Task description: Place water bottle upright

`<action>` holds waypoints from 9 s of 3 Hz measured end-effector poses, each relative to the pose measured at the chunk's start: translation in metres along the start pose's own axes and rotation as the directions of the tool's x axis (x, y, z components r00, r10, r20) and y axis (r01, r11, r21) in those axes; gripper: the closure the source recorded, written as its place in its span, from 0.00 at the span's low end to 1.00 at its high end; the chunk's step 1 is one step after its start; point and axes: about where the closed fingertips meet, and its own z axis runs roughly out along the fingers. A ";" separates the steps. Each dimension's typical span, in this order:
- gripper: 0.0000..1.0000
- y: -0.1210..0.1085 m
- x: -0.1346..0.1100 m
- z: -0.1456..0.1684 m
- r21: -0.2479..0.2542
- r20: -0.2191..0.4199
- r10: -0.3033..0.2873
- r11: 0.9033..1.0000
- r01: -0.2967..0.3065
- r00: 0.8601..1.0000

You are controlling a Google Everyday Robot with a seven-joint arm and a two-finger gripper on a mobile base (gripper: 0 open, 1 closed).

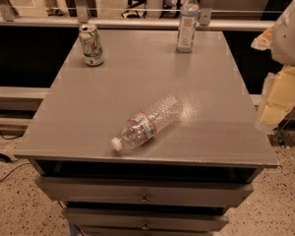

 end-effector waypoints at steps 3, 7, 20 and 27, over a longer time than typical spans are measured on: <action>0.00 -0.012 -0.034 0.038 -0.026 0.099 -0.102 0.994 0.105 0.990; 0.00 0.019 -0.170 0.140 -0.039 0.304 -0.485 0.853 0.520 0.820; 1.00 -0.122 -0.152 0.030 -0.079 0.868 0.164 0.977 -0.197 0.468; 0.75 -0.104 -0.128 0.111 -0.205 0.943 0.247 0.960 -0.193 0.224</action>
Offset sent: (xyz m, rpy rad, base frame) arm 0.0288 0.0280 -0.0277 0.0720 -0.0134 0.1074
